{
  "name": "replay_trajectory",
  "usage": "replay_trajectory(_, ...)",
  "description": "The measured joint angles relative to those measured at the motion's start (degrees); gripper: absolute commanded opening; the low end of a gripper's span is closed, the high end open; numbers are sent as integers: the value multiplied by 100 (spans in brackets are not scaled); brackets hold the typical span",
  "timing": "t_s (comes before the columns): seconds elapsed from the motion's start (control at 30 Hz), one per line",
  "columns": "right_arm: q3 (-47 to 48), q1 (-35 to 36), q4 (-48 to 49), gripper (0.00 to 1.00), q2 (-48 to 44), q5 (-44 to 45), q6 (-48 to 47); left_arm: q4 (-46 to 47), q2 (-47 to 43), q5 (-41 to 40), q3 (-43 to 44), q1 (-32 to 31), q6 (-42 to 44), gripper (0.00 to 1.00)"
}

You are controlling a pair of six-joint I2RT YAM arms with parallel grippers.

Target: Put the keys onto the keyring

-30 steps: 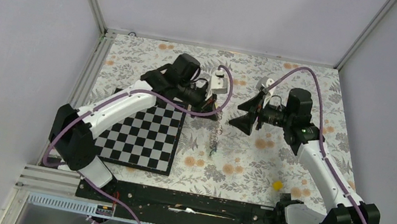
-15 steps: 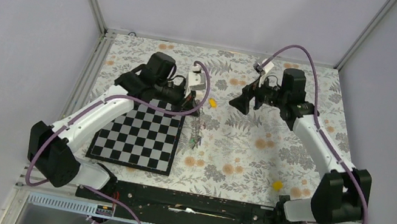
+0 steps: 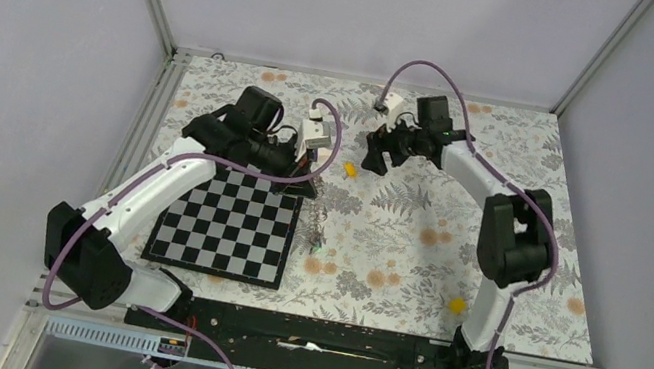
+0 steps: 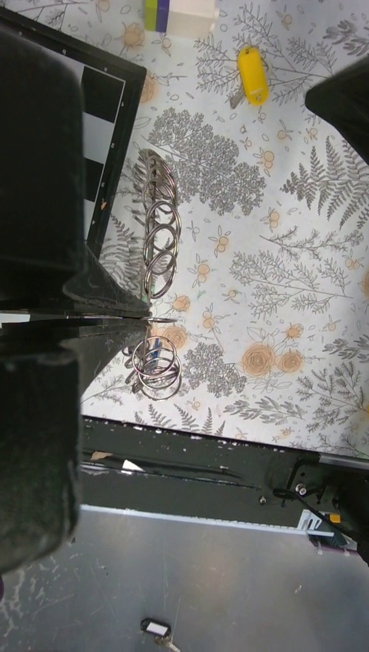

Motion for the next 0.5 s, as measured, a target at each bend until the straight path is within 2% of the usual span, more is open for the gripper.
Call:
replay_trajectory(0.27, 1154, 341, -726, 74, 1176, 391, -872, -341, -28, 22, 214, 15, 57, 0)
replay_trajectory(0.5, 2000, 498, -1213, 60, 1867, 531, -1423, -461, -59, 22, 361, 15, -20, 0)
